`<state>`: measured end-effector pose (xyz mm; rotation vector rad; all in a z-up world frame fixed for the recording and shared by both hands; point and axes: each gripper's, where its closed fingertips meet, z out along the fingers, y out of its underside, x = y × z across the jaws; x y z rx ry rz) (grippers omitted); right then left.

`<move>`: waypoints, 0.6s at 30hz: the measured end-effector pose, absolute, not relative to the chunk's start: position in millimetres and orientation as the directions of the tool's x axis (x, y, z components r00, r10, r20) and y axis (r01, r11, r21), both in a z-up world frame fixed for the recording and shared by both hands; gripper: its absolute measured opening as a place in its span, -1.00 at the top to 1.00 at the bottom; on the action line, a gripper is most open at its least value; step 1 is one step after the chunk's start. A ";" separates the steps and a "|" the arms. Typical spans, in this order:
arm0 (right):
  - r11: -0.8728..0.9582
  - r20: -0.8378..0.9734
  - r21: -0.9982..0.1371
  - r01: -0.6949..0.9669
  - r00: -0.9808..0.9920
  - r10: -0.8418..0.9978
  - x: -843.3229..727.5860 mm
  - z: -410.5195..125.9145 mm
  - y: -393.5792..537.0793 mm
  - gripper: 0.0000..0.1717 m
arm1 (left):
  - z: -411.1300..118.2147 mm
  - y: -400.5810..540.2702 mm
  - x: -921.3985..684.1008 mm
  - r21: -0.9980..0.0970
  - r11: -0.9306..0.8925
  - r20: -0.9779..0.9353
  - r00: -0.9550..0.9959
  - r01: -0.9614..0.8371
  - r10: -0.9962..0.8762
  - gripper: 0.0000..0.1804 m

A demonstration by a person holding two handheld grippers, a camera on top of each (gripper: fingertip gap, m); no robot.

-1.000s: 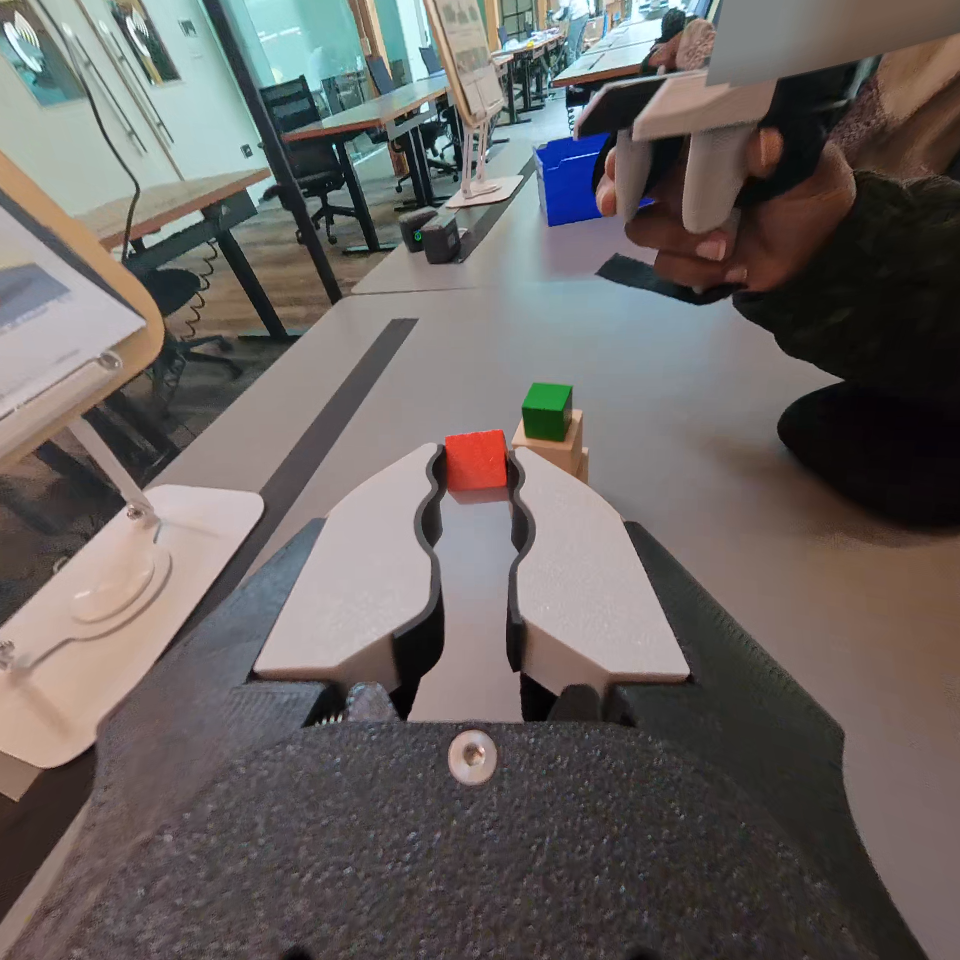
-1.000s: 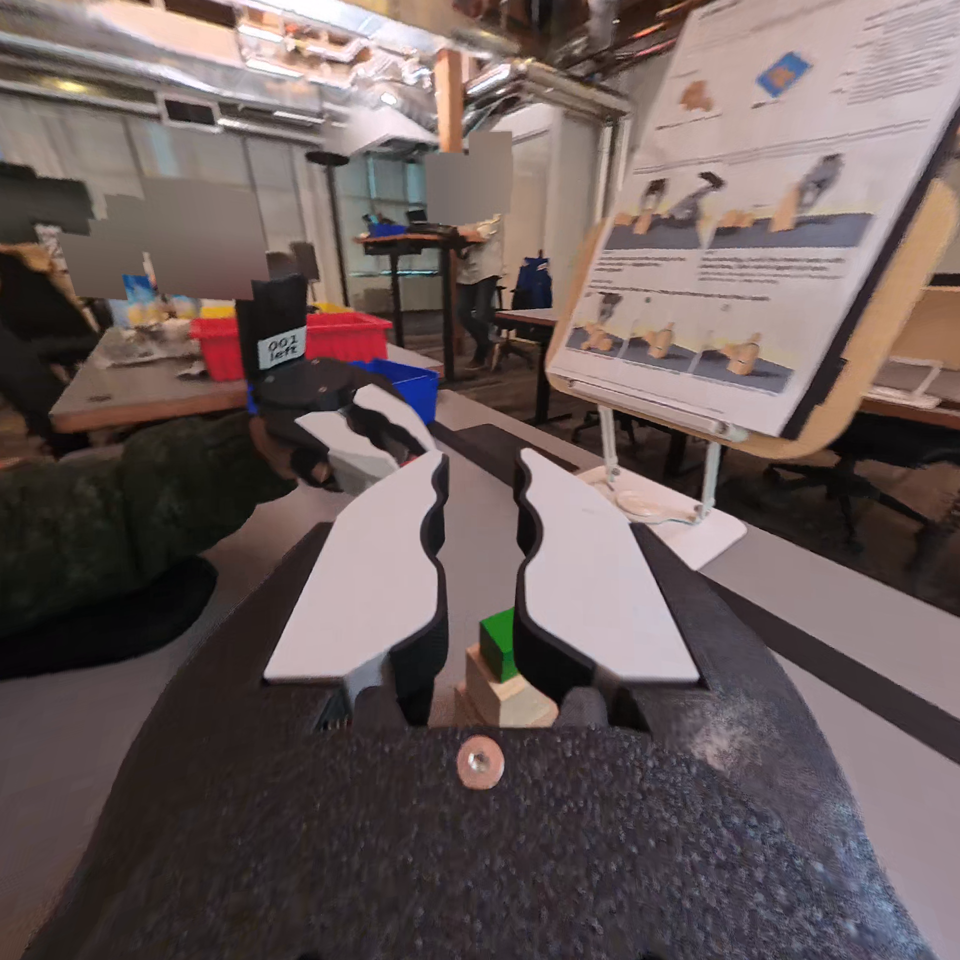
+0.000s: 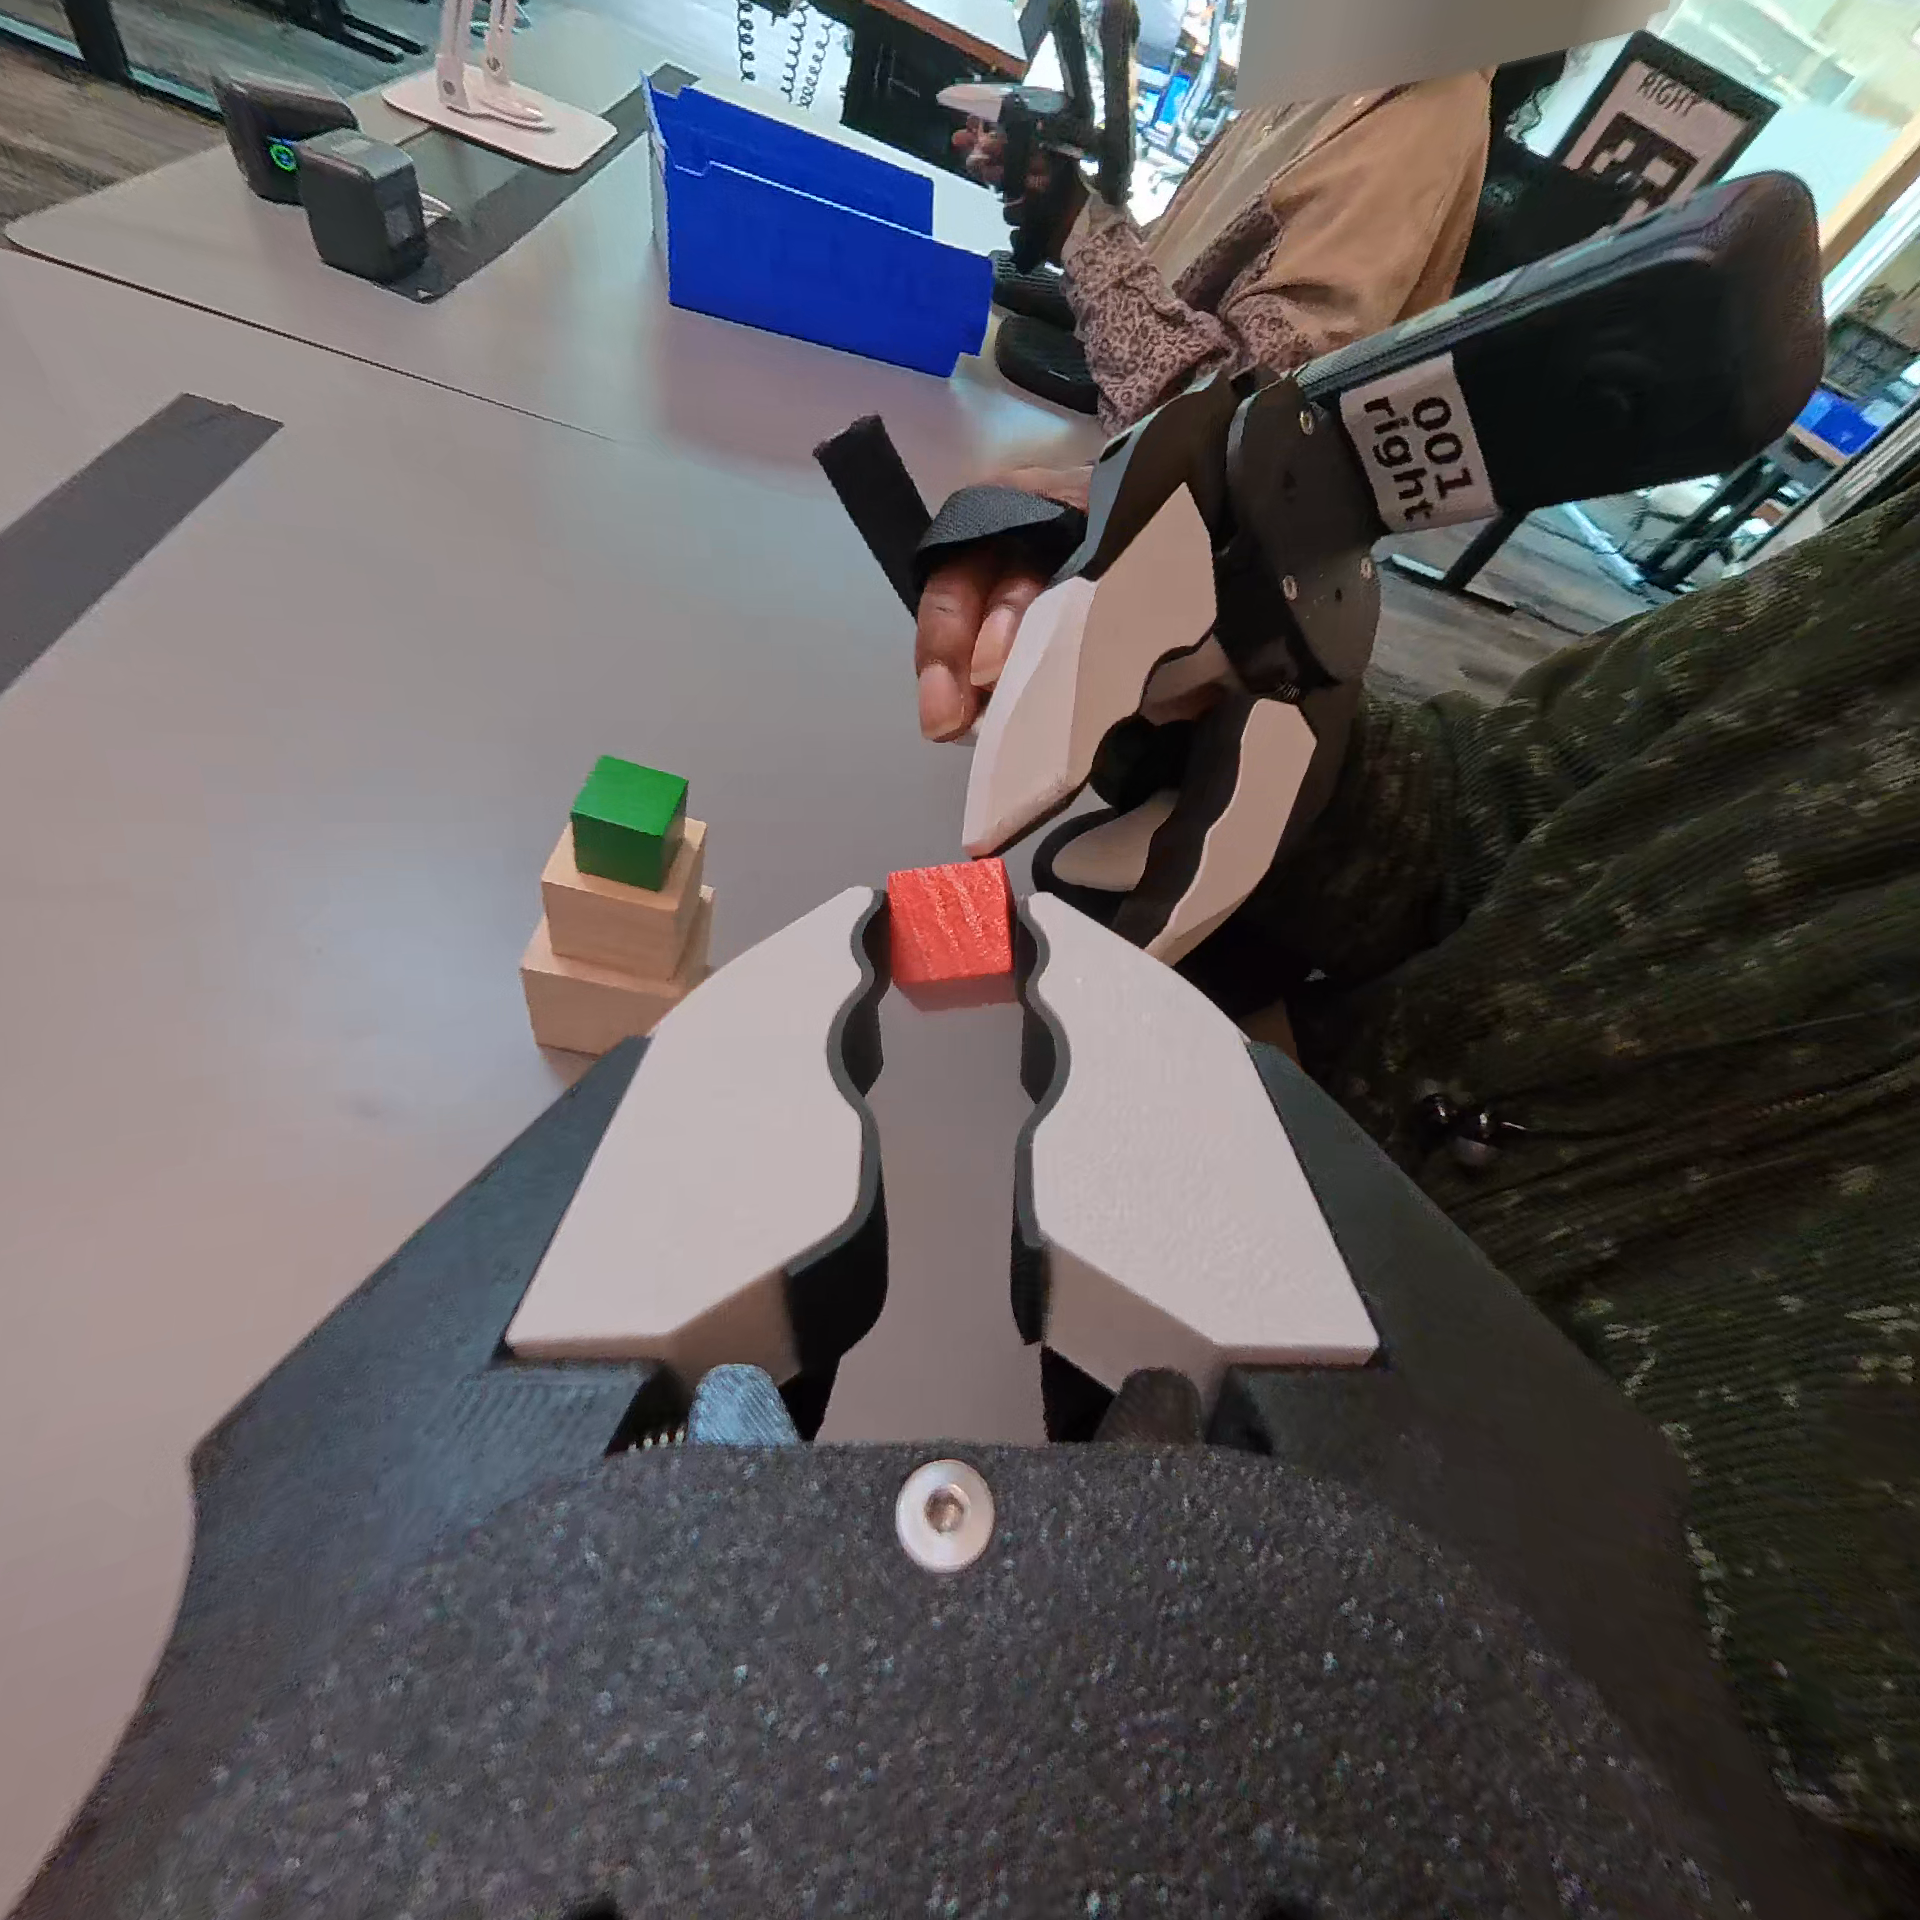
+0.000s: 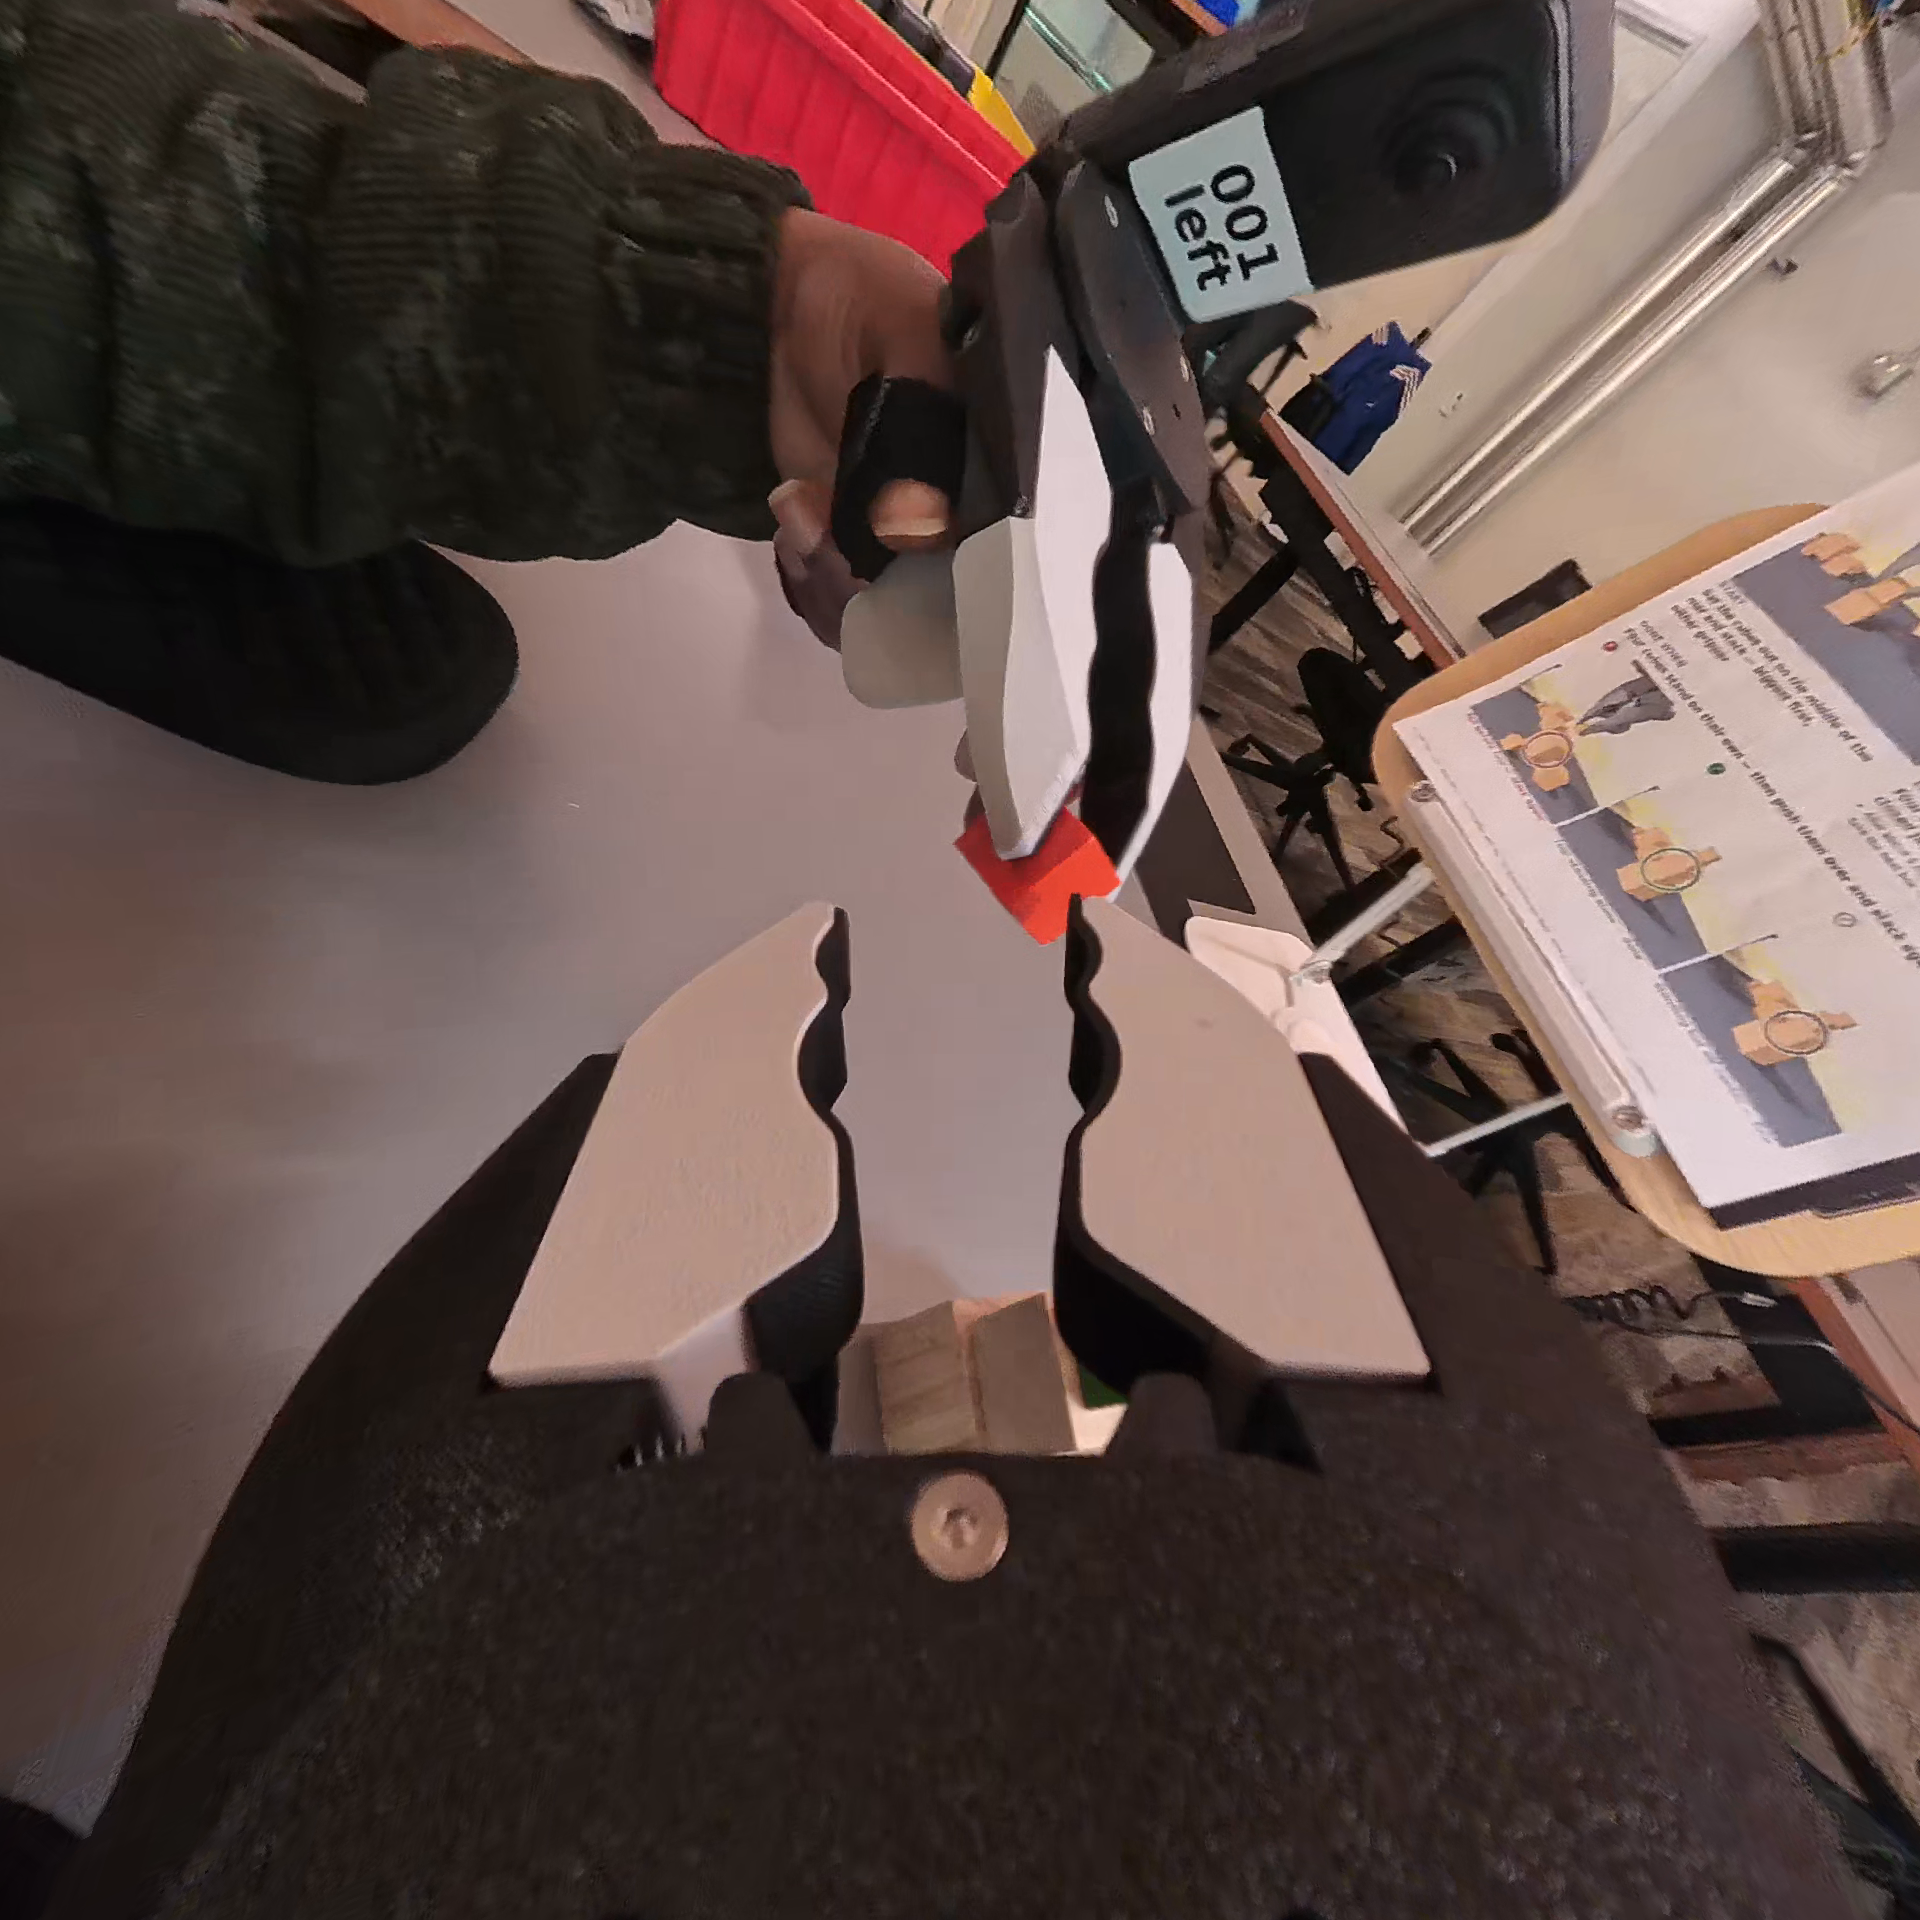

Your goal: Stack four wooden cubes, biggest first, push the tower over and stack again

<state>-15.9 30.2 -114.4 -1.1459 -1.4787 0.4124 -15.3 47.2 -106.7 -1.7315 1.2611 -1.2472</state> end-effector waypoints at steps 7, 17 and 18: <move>0.550 0.669 -0.685 0.477 0.114 0.734 -22.1 -123.5 31.3 0.58 | -111.7 24.0 -10.7 -0.852 -0.368 0.416 -0.052 -0.373 -0.908 0.76; 0.666 0.788 -0.565 0.488 0.078 0.611 -28.7 -120.4 22.2 0.74 | -115.3 17.6 -10.2 -0.810 -0.446 0.525 -0.132 -0.381 -0.841 0.76; 0.667 0.791 -0.557 0.494 0.073 0.607 -28.9 -121.5 21.8 0.74 | -115.4 17.1 -10.2 -0.809 -0.448 0.529 -0.139 -0.381 -0.837 0.76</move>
